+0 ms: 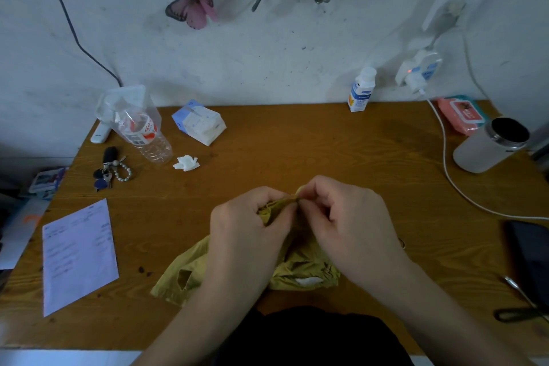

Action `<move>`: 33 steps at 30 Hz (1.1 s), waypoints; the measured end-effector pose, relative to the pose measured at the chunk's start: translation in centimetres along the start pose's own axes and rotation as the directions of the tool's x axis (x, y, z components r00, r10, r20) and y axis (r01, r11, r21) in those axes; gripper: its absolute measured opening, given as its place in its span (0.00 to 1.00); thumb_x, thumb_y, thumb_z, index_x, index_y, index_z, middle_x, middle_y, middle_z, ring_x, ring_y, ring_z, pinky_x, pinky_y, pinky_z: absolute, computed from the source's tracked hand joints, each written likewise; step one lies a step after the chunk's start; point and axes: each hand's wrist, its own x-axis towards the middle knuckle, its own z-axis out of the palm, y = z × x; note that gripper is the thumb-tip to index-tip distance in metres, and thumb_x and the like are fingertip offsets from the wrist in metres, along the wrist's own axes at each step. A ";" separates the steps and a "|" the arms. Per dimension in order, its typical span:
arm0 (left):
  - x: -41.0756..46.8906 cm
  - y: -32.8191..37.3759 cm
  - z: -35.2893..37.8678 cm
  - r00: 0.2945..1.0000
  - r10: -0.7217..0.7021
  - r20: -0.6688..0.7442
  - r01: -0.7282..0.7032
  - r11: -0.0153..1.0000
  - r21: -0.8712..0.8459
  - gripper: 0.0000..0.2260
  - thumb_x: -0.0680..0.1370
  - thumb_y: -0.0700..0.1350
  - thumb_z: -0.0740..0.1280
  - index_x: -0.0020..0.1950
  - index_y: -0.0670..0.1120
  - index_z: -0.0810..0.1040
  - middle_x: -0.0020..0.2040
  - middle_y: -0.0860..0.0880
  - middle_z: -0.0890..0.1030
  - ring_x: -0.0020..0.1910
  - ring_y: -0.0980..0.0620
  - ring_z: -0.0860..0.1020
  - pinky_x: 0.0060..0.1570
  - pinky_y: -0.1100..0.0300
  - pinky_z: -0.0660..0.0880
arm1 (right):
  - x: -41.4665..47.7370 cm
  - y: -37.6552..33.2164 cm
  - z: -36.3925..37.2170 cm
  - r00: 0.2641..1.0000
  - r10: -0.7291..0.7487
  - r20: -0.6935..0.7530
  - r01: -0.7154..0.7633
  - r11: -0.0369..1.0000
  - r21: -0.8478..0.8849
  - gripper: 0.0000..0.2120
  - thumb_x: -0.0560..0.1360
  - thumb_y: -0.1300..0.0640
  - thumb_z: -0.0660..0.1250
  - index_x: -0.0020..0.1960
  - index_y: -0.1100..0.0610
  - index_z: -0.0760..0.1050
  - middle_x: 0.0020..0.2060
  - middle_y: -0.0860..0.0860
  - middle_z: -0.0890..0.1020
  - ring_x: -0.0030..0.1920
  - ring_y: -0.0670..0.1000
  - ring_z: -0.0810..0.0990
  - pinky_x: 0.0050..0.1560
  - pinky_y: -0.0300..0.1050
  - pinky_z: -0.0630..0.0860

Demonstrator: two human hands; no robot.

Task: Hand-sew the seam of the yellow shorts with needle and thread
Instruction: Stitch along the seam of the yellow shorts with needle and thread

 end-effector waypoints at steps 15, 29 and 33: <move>1.3 -0.4 -1.6 0.933 -0.244 0.266 0.328 0.880 -0.344 0.04 0.65 0.48 0.73 0.37 0.50 0.84 0.34 0.48 0.85 0.35 0.50 0.84 0.36 0.61 0.80 | 0.6 1.7 -1.5 0.962 0.093 0.257 -0.222 0.816 0.533 0.06 0.75 0.60 0.65 0.44 0.55 0.81 0.21 0.45 0.75 0.24 0.40 0.70 0.29 0.28 0.67; 2.3 -0.4 -2.0 0.731 -0.257 0.632 0.647 0.556 -0.522 0.06 0.62 0.39 0.72 0.36 0.40 0.84 0.33 0.42 0.83 0.31 0.47 0.82 0.32 0.58 0.80 | 1.2 3.6 -2.1 0.835 0.013 0.549 -0.485 0.488 0.726 0.06 0.68 0.58 0.68 0.42 0.57 0.82 0.20 0.46 0.70 0.22 0.43 0.64 0.28 0.36 0.62; 2.4 -0.4 -1.9 0.692 -0.253 0.676 0.692 0.499 -0.521 0.04 0.63 0.37 0.76 0.35 0.39 0.84 0.31 0.42 0.83 0.29 0.48 0.82 0.31 0.59 0.79 | 1.1 3.6 -2.0 0.839 -0.017 0.544 -0.483 0.439 0.758 0.05 0.68 0.60 0.68 0.40 0.57 0.82 0.19 0.46 0.69 0.21 0.42 0.64 0.27 0.36 0.61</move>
